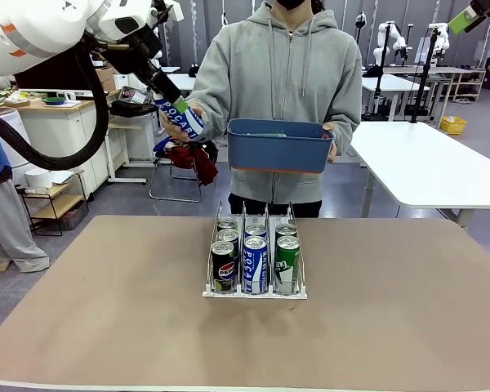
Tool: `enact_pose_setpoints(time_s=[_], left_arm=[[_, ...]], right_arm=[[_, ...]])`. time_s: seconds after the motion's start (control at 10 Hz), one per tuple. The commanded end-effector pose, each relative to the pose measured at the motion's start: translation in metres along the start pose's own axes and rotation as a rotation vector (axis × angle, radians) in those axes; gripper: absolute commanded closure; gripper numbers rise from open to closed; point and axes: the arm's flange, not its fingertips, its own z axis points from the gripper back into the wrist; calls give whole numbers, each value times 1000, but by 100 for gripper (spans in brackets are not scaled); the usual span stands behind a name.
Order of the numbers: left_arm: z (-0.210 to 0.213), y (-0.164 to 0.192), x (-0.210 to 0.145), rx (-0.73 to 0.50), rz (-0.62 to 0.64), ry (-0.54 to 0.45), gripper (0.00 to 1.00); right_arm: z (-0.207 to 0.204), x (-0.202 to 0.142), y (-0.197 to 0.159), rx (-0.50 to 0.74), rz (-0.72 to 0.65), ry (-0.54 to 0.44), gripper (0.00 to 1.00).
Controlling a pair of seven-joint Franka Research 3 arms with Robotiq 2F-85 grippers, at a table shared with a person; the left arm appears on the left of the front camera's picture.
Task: Fill the beverage cans into the dispenser.
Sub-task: Pick up the Ionic drink handed by the human.
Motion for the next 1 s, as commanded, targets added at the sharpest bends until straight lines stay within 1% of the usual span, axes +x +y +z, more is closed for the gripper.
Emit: enact_pose_setpoints(time_s=[0.0, 0.2, 0.3, 0.6, 0.7, 0.8, 0.9], left_arm=[[-3, 3, -9, 11, -14, -22, 0], [-5, 5, -10, 14, -6, -19, 0], [-1, 1, -1, 3, 0, 0, 0], [-1, 1, -1, 3, 0, 0, 0], [-2, 0, 1, 4, -2, -2, 60], [-1, 0, 0, 13, 3, -5, 60], [-1, 0, 0, 14, 10, -5, 100]], right_arm=[[0, -1, 1, 2, -5, 1, 0], [0, -1, 1, 2, -5, 1, 0], [0, -1, 1, 2, -5, 1, 0], [0, -1, 1, 2, -5, 1, 0], [0, -1, 1, 2, -5, 1, 0], [0, -1, 1, 2, -5, 1, 0], [0, -1, 1, 2, -5, 1, 0]])
